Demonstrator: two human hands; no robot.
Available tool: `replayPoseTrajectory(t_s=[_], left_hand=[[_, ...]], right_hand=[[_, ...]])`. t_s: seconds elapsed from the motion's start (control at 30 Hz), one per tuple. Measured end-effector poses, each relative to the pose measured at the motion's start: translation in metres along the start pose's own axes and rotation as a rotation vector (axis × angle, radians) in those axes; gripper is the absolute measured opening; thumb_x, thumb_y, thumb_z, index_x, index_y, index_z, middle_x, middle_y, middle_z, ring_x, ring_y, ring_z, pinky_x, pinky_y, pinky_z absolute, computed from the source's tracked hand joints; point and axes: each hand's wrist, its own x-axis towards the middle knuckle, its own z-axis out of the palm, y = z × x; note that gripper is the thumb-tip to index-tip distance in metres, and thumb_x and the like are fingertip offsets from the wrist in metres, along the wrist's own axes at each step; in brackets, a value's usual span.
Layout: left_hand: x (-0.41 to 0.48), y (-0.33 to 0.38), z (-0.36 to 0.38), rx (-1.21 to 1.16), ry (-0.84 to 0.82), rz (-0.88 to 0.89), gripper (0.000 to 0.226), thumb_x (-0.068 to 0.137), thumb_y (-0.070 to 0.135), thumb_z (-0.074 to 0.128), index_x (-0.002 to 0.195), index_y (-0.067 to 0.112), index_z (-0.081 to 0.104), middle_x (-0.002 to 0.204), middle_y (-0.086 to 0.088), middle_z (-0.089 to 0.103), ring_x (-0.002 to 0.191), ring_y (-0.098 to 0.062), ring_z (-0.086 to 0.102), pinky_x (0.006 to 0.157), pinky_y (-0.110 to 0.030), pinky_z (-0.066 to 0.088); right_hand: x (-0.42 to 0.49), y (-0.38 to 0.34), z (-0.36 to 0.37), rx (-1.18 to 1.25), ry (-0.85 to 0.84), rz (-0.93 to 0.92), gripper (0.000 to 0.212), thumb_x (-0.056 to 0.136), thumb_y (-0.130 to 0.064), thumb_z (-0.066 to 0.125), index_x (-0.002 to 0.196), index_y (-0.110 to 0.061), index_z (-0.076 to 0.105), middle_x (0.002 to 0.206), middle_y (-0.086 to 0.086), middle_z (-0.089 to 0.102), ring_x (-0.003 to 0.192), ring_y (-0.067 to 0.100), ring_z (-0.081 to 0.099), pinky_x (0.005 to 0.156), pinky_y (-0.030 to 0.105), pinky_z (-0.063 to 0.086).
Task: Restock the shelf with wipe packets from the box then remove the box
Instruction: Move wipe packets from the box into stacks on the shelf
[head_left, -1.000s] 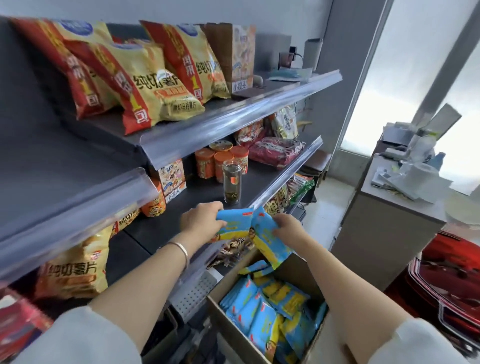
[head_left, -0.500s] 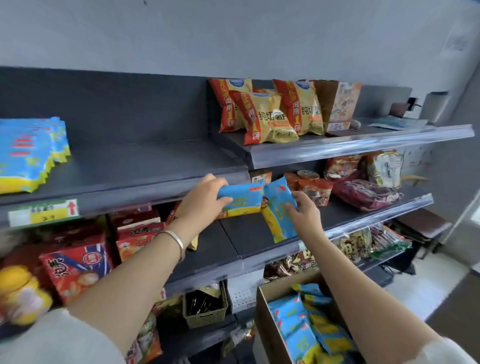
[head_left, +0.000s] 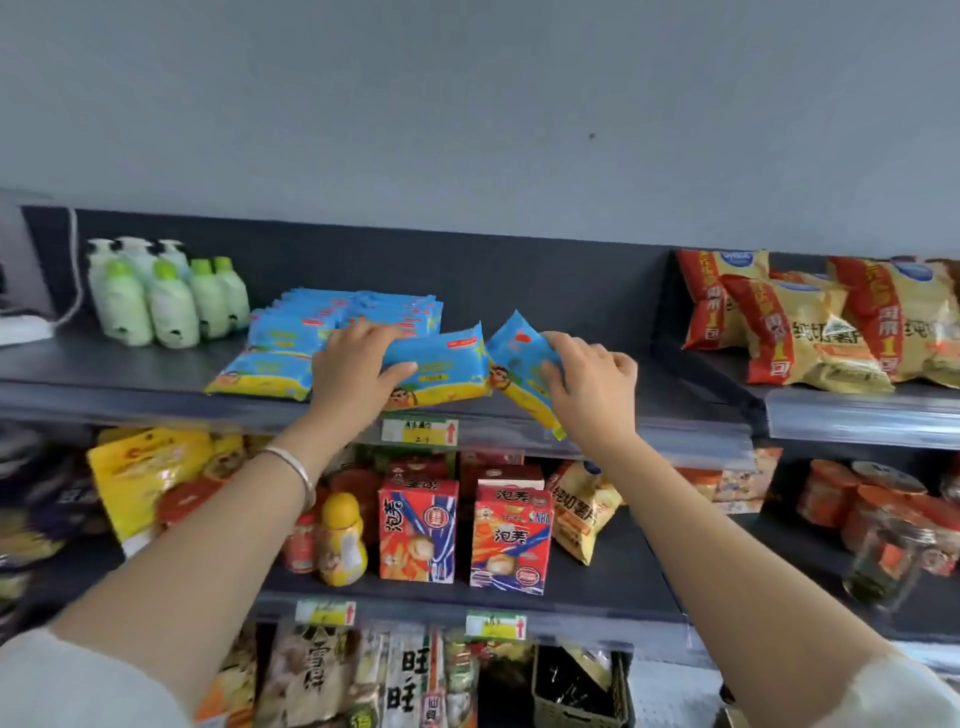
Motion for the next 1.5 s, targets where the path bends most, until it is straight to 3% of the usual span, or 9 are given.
replayPoseTrajectory(t_s=[0.23,0.47,0.57,0.67,0.83,1.0,1.17,1.3,1.5], left_hand=[[0.037,-0.12,-0.034,0.009,-0.011,-0.163,0.039,0.091,0.027,0.059,0.126,0.012,0.053,0.126,-0.012,0.043,0.116,-0.035,0.044,0.091,-0.047,0.042],[0.074,-0.2,-0.035,-0.06,-0.143,-0.184,0.035,0.094,0.026,0.054,0.124,0.009,0.049,0.125,-0.012,0.035,0.112,-0.03,0.047,0.095,-0.046,0.041],[0.084,-0.217,-0.025,-0.101,-0.285,-0.137,0.041,0.095,0.022,0.051,0.133,0.008,0.042,0.132,-0.011,0.03,0.12,-0.027,0.042,0.104,-0.038,0.035],[0.092,-0.221,-0.014,-0.179,-0.324,-0.1,0.043,0.096,0.018,0.05,0.136,0.004,0.039,0.134,-0.012,0.027,0.121,-0.022,0.038,0.101,-0.023,0.028],[0.102,-0.226,-0.005,-0.282,-0.301,-0.079,0.042,0.096,0.017,0.05,0.135,0.004,0.041,0.135,-0.01,0.027,0.108,-0.012,0.037,0.084,-0.009,0.025],[0.106,-0.239,-0.007,-0.353,-0.223,-0.111,0.036,0.094,0.014,0.053,0.128,0.003,0.047,0.132,-0.01,0.029,0.116,-0.017,0.038,0.094,-0.016,0.026],[0.101,-0.264,-0.017,-0.341,-0.105,-0.144,0.028,0.093,0.011,0.054,0.12,0.001,0.052,0.124,-0.009,0.03,0.1,-0.011,0.034,0.09,-0.017,0.027],[0.097,-0.284,-0.031,-0.303,-0.078,-0.188,0.03,0.093,0.011,0.055,0.12,-0.001,0.052,0.13,-0.015,0.029,0.109,-0.021,0.04,0.094,-0.022,0.03],[0.093,-0.291,-0.037,-0.317,-0.053,-0.199,0.031,0.094,0.012,0.053,0.123,0.0,0.049,0.126,-0.009,0.029,0.105,-0.017,0.04,0.074,-0.007,0.037]], right_hand=[[0.056,-0.098,0.053,-0.136,-0.118,-0.135,0.037,0.1,-0.026,0.04,0.135,-0.032,0.047,0.119,-0.005,0.062,0.117,0.028,0.048,0.108,0.053,0.014],[0.101,-0.153,0.109,-0.131,-0.457,-0.123,0.04,0.099,-0.028,0.036,0.137,-0.037,0.042,0.133,-0.002,0.055,0.13,0.025,0.035,0.111,0.059,0.009],[0.106,-0.161,0.131,-0.173,-0.55,-0.078,0.04,0.1,-0.028,0.034,0.138,-0.039,0.039,0.131,-0.001,0.053,0.13,0.026,0.034,0.11,0.063,0.007],[0.103,-0.159,0.146,-0.193,-0.554,-0.023,0.041,0.099,-0.03,0.037,0.139,-0.04,0.038,0.139,-0.001,0.041,0.132,0.028,0.032,0.11,0.062,0.011],[0.097,-0.155,0.153,-0.16,-0.526,-0.008,0.043,0.096,-0.033,0.045,0.138,-0.04,0.041,0.138,-0.003,0.04,0.13,0.027,0.034,0.11,0.053,0.023],[0.105,-0.183,0.158,-0.13,-0.383,-0.09,0.039,0.094,-0.037,0.047,0.133,-0.036,0.049,0.135,-0.006,0.046,0.129,0.022,0.038,0.108,0.047,0.025],[0.114,-0.219,0.178,-0.119,-0.551,-0.167,0.042,0.09,-0.051,0.051,0.128,-0.033,0.054,0.133,-0.005,0.049,0.132,0.024,0.032,0.109,0.053,0.022],[0.119,-0.238,0.188,-0.213,-0.73,-0.198,0.057,0.078,-0.071,0.052,0.113,-0.027,0.058,0.117,-0.003,0.055,0.129,0.028,0.034,0.106,0.065,0.014],[0.126,-0.251,0.191,-0.286,-0.817,-0.182,0.078,0.072,-0.076,0.054,0.126,-0.02,0.051,0.134,0.007,0.046,0.136,0.033,0.026,0.105,0.07,0.011]])
